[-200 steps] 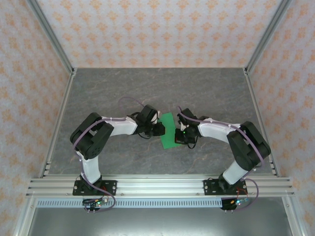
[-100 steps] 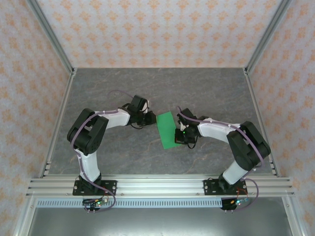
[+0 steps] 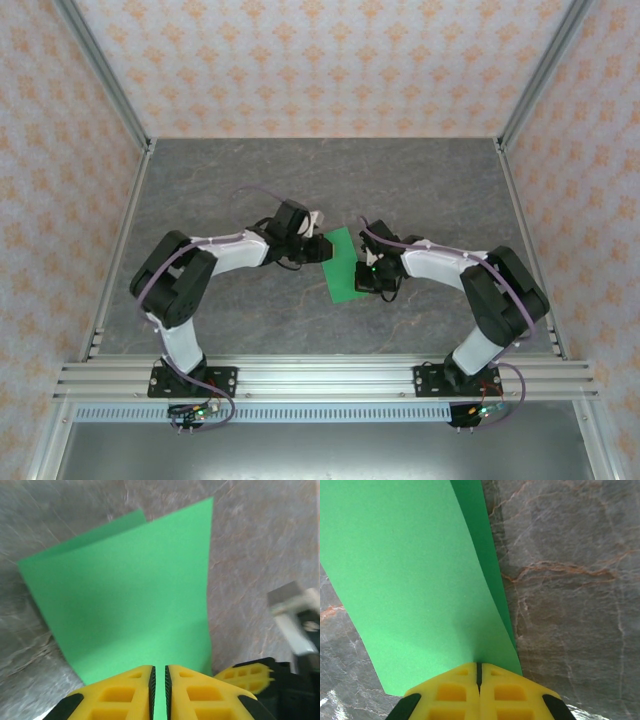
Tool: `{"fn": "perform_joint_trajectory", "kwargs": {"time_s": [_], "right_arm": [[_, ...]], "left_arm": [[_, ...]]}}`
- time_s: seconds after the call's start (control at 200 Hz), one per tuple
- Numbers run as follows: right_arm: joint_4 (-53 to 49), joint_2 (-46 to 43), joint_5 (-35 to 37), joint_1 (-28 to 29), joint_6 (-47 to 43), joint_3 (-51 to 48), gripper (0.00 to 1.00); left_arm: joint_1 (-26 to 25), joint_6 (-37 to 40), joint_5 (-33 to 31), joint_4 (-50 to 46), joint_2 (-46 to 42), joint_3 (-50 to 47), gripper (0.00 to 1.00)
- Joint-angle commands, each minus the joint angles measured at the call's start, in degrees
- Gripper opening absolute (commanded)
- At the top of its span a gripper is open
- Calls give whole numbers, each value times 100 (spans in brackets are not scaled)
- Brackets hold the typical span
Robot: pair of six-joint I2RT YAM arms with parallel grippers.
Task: Fold a paper plane with a square sheet of paper (fold left side to right side)
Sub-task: First fold the square sheet of paper in half at the center of the table.
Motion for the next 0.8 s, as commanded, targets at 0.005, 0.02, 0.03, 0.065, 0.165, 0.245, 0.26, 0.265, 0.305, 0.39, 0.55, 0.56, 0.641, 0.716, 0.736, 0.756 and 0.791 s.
{"fn": "perform_joint_trajectory", "kwargs": {"time_s": [0.005, 0.02, 0.03, 0.065, 0.165, 0.245, 0.26, 0.265, 0.305, 0.39, 0.55, 0.56, 0.641, 0.716, 0.736, 0.756, 0.791], "right_arm": [[-754, 412, 936, -40, -70, -297, 2], [-758, 409, 936, -37, -65, -297, 2], [-759, 411, 936, -35, -69, -297, 2], [-759, 410, 936, -40, -60, -296, 2], [-776, 410, 945, -36, -67, -304, 2], [-793, 417, 962, -40, -70, -312, 2], [-801, 419, 971, -40, -76, -314, 1], [-802, 423, 976, -40, -78, -314, 1], [-811, 423, 979, -35, -77, -314, 1], [-831, 435, 998, -38, -102, -323, 1], [-829, 422, 989, -40, -113, -358, 1], [-829, 423, 984, -34, -114, -365, 2], [-829, 405, 980, -36, -113, -393, 1], [-821, 394, 980, -40, -123, -419, 1], [-812, 394, 980, -36, -119, -428, 1], [-812, 388, 981, -40, -116, -434, 2], [-799, 390, 980, -39, -111, -446, 1]], "left_arm": [[20, -46, -71, 128, 291, 253, 15], [28, -40, -108, 110, 319, 268, 15], [30, -30, -127, 100, 342, 283, 15], [37, -11, -181, 77, 403, 321, 15], [121, -19, -318, 114, 476, 311, 15], [224, -53, -414, 180, 547, 260, 15], [236, -58, -421, 190, 630, 247, 15], [248, -65, -424, 195, 641, 241, 15], [302, -78, -455, 227, 675, 227, 15], [422, -80, -517, 236, 781, 264, 15], [590, -73, -562, 170, 1078, 517, 15], [592, -76, -570, 155, 1099, 541, 15], [655, -39, -636, 41, 1233, 714, 15], [715, 11, -745, -90, 1333, 880, 15], [724, 12, -763, -129, 1364, 940, 15], [741, 14, -775, -165, 1391, 997, 15], [775, 17, -764, -190, 1454, 1094, 15]]}}
